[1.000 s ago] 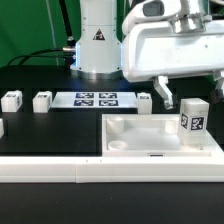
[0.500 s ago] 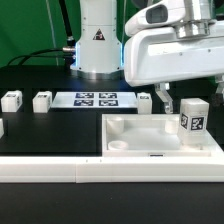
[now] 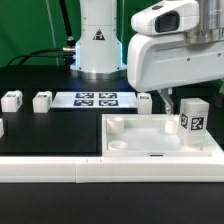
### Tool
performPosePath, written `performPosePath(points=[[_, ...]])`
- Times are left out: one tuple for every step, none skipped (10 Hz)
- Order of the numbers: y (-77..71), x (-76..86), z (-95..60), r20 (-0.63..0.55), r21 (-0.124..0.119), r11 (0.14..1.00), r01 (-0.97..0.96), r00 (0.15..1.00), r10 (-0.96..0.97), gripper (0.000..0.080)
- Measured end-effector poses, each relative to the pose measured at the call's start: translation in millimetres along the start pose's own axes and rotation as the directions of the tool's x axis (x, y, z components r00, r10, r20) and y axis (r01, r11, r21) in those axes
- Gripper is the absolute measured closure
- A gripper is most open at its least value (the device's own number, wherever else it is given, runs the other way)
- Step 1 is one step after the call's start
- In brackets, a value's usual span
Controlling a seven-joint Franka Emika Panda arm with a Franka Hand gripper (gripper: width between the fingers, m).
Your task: Assemble square table
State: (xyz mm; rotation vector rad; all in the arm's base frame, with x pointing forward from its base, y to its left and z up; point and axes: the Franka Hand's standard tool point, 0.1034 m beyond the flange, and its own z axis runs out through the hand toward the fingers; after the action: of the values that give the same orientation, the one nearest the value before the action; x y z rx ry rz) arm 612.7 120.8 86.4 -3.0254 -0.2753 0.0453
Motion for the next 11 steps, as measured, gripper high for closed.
performPosePath(points=[[1.4, 3.7, -1.5, -0.005, -0.001, 1.0, -0.001, 1.0, 0.001, 0.0151], [1.8, 4.4, -1.9, -0.008, -0.001, 1.0, -0.002, 1.0, 0.002, 0.0151], [2.6, 3.6, -1.0, -0.007, -0.001, 1.0, 0.005, 1.0, -0.005, 0.0151], [3.8, 3.0, -0.3, -0.007, -0.001, 1.0, 0.011, 1.0, -0.011, 0.0151], [3.8, 3.3, -0.2, -0.01, -0.001, 1.0, 0.011, 1.0, -0.011, 0.0194], [3.9, 3.3, -0.1, -0.01, -0.001, 1.0, 0.011, 1.0, -0.011, 0.0194], [3.9, 3.3, -0.1, -0.01, -0.001, 1.0, 0.011, 1.0, -0.011, 0.0377], [4.1, 3.4, -0.2, -0.01, -0.002, 1.0, 0.011, 1.0, -0.011, 0.0377], [5.5, 3.3, -0.2, -0.01, -0.002, 1.0, 0.009, 1.0, -0.009, 0.0508], [5.7, 3.3, -0.2, -0.01, -0.003, 1.0, 0.008, 1.0, -0.008, 0.0508], [6.0, 3.2, -0.2, -0.01, -0.002, 1.0, -0.02, 1.0, 0.02, 0.0508]])
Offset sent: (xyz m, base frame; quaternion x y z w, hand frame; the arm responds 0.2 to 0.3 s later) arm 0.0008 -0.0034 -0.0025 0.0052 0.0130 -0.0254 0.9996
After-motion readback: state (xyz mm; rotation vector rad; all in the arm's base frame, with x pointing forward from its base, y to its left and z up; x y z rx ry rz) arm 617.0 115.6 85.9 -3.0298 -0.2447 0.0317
